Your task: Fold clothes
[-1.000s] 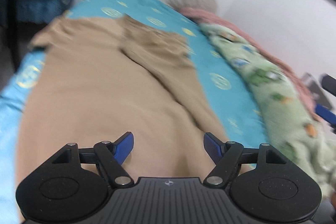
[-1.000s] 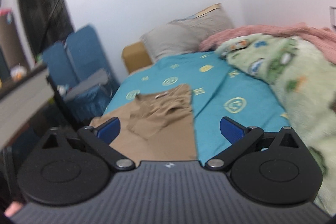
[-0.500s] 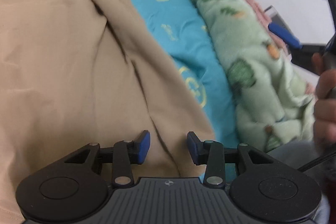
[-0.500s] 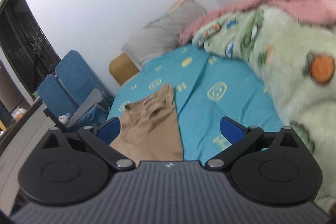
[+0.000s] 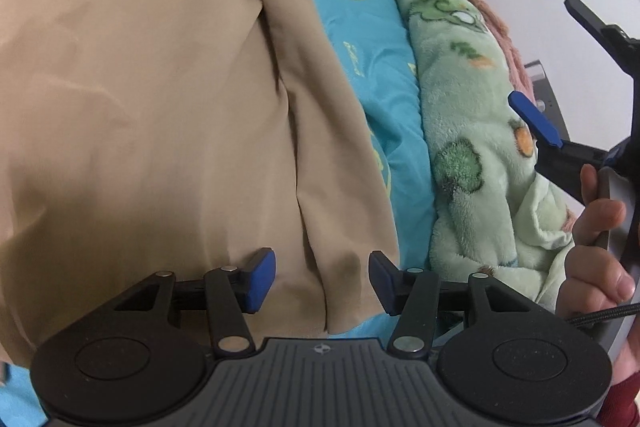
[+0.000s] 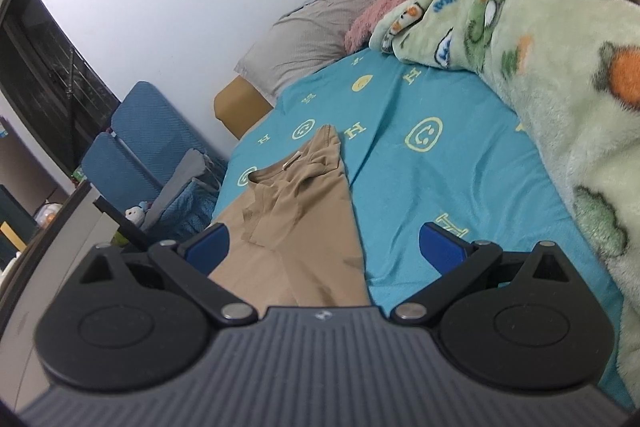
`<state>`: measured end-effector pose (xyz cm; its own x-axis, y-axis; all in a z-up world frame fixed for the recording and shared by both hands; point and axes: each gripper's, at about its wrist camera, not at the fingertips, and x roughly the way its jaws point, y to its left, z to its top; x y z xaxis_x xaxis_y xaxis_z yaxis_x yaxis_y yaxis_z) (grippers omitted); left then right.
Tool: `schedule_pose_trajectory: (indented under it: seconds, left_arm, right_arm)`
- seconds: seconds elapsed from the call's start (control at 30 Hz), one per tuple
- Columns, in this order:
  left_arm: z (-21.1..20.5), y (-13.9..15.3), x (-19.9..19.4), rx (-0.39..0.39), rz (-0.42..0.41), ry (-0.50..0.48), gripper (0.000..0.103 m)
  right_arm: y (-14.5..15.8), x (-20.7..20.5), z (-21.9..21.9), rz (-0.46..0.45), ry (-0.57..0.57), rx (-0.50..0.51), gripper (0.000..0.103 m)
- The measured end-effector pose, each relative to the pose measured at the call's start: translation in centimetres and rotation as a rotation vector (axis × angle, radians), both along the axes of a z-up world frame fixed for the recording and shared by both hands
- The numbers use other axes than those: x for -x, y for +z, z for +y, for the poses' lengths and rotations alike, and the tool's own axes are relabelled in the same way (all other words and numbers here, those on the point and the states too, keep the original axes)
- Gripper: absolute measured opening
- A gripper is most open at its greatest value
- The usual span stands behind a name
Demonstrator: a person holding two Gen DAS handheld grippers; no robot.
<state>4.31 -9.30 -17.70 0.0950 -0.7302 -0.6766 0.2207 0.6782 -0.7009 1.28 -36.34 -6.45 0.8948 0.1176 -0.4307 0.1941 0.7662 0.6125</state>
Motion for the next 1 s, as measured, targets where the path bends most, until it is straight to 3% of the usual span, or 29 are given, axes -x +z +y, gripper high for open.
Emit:
schedule_pose_trajectory:
  seconds: [0.1, 0.2, 0.27, 0.33, 0.57, 0.8, 1.0]
  left_arm:
    - [-0.5, -0.4, -0.3, 0.053, 0.018, -0.011, 0.057]
    - [-1.1, -0.7, -0.3, 0.073, 0.015, -0.047, 0.050]
    - [-1.3, -0.7, -0.1, 0.065, 0.008, -0.065, 0.022]
    - [-1.2, -0.4, 0.2, 0.058, -0.014, -0.077, 0.004]
    - [0.5, 2.5, 1.6, 0.073, -0.094, -0.070, 0.002]
    - [4.8, 7.0, 3.6, 0.029, -0.133, -0.011, 0.002]
    - [5.2, 6.6, 4.2, -0.246, -0.202, 0.000, 0.002]
  right_arm:
    - [-0.2, -0.3, 0.5, 0.011, 0.011, 0.004, 0.103]
    - [-0.4, -0.5, 0.9, 0.020, 0.026, 0.004, 0.103]
    - [-0.5, -0.6, 1.1, 0.027, 0.032, 0.011, 0.103]
    - [-0.5, -0.7, 1.3, 0.036, 0.031, 0.024, 0.103]
    - [-0.6, -0.4, 1.0, 0.044, 0.018, 0.014, 0.103]
    - [-0.4, -0.3, 1.0, 0.041, 0.023, 0.015, 0.103]
    - [0.1, -0.4, 2.0, 0.046, 0.034, 0.093, 0.103]
